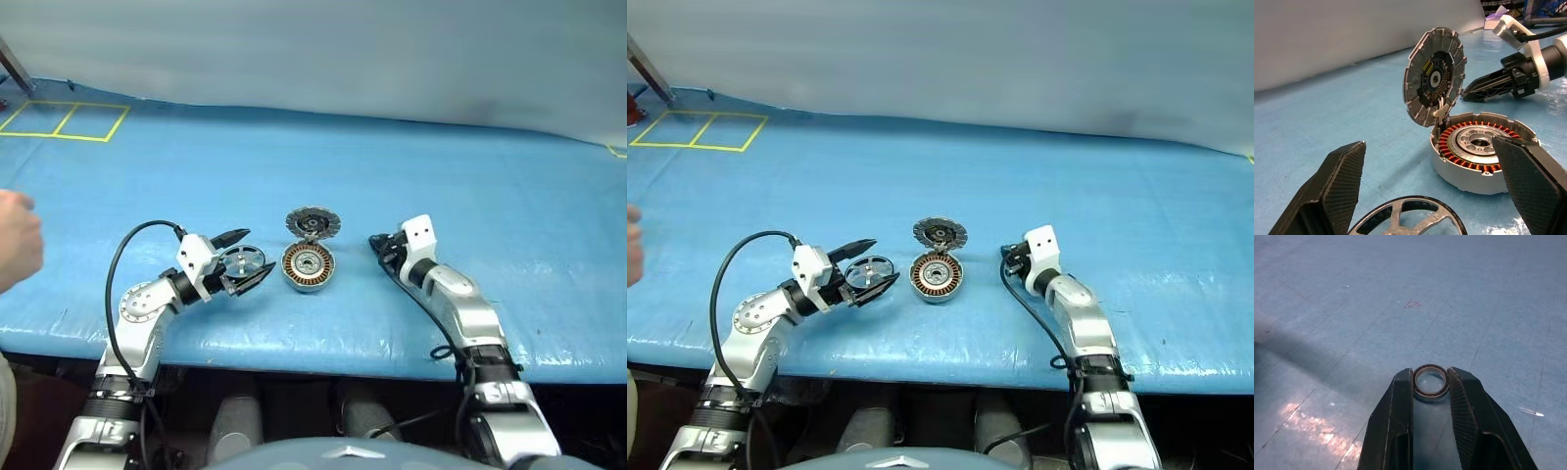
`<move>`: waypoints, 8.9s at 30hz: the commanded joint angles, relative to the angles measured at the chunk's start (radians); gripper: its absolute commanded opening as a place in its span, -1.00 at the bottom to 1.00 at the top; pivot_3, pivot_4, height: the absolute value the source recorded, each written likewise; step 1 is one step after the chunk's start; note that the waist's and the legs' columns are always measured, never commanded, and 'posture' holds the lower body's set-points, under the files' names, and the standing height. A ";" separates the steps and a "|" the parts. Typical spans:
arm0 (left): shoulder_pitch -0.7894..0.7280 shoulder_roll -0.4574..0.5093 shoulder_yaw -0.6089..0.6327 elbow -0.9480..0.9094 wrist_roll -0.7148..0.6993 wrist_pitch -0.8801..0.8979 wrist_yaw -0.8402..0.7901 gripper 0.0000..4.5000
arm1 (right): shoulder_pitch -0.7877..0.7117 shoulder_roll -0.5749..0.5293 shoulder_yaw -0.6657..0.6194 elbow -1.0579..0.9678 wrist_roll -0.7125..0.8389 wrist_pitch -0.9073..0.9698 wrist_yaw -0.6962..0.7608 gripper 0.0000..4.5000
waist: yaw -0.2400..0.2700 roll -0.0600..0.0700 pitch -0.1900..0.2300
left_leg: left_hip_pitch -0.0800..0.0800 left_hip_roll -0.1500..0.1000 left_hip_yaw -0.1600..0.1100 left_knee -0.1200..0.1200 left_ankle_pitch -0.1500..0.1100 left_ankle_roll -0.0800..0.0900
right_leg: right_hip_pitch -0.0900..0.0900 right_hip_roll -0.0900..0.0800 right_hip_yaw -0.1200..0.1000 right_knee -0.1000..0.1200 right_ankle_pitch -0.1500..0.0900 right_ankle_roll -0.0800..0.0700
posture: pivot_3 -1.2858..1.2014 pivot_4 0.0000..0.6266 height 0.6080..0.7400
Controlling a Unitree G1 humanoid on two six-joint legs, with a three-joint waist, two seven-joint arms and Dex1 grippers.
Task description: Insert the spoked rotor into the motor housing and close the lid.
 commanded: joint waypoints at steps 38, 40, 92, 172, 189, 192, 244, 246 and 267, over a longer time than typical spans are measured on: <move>0.005 0.028 -0.021 -0.053 -0.002 0.013 -0.037 1.00 | -0.060 0.063 0.292 -0.264 0.065 0.188 0.056 -0.70 | -0.002 0.000 0.000 | 0.000 0.000 0.000 0.001 0.000 0.000 | 0.000 0.000 -0.001 0.000 -0.003 0.003 | 0.03 -0.52 1.00; 0.005 0.028 -0.020 -0.053 -0.001 0.013 -0.036 1.00 | -0.068 0.066 0.294 -0.244 0.060 0.178 0.057 -0.70 | -0.002 0.000 0.000 | 0.000 0.000 0.000 0.001 0.000 0.000 | 0.000 0.000 -0.001 0.000 -0.003 0.003 | 0.03 -0.52 1.00; 0.003 0.034 -0.021 -0.042 0.008 0.004 -0.016 1.00 | -0.064 0.082 0.275 -0.279 0.079 0.192 0.031 0.04 | -0.002 0.000 0.000 | 0.000 0.000 0.000 0.000 0.000 0.000 | 0.000 0.000 -0.001 0.000 -0.003 0.003 | 0.03 -0.52 1.00; -0.036 0.125 0.038 -0.111 -0.052 0.469 0.077 1.00 | 0.003 0.106 0.282 -0.425 0.118 0.238 -0.002 -0.98 | -0.002 -0.002 -0.001 | -0.002 0.000 -0.001 -0.001 0.000 0.000 | -0.002 -0.001 -0.002 -0.001 -0.003 0.003 | 0.03 -0.52 1.00; -0.020 0.080 0.084 -0.119 -0.110 0.478 0.080 1.00 | 0.003 0.103 0.284 -0.416 0.115 0.237 -0.005 -0.98 | -0.002 -0.002 -0.001 | -0.002 0.000 -0.001 0.000 0.000 0.000 | -0.002 -0.001 -0.002 -0.001 -0.003 0.003 | 0.03 -0.52 1.00; -0.026 0.069 0.107 -0.125 -0.121 0.468 0.095 1.00 | 0.003 0.101 0.288 -0.415 0.114 0.237 -0.004 -0.98 | -0.002 -0.002 -0.001 | -0.002 0.000 -0.001 0.000 0.000 0.000 | -0.002 -0.001 -0.002 -0.001 -0.003 0.002 | 0.03 -0.52 1.00; 0.000 0.150 0.063 -0.161 -0.075 0.650 0.145 1.00 | 0.003 0.102 0.286 -0.399 0.103 0.235 -0.042 -0.98 | -0.002 -0.002 -0.001 | -0.002 0.000 -0.001 0.000 0.000 0.000 | -0.002 -0.001 -0.002 -0.001 -0.003 0.002 | 0.03 -0.52 1.00; 0.000 0.149 0.065 -0.159 -0.072 0.644 0.141 1.00 | 0.003 0.102 0.286 -0.399 0.103 0.235 -0.044 -0.98 | -0.002 -0.002 -0.001 | -0.002 0.000 -0.001 0.000 0.000 0.000 | -0.002 -0.001 -0.002 -0.001 -0.003 0.002 | 0.03 -0.52 1.00; -0.026 0.108 0.083 -0.135 -0.007 0.498 0.217 1.00 | 0.002 0.102 0.289 -0.395 0.094 0.230 -0.053 -0.98 | -0.002 -0.002 -0.001 | -0.002 0.000 -0.001 0.000 0.000 0.000 | -0.002 -0.001 -0.002 -0.001 -0.002 0.000 | 0.03 -0.52 1.00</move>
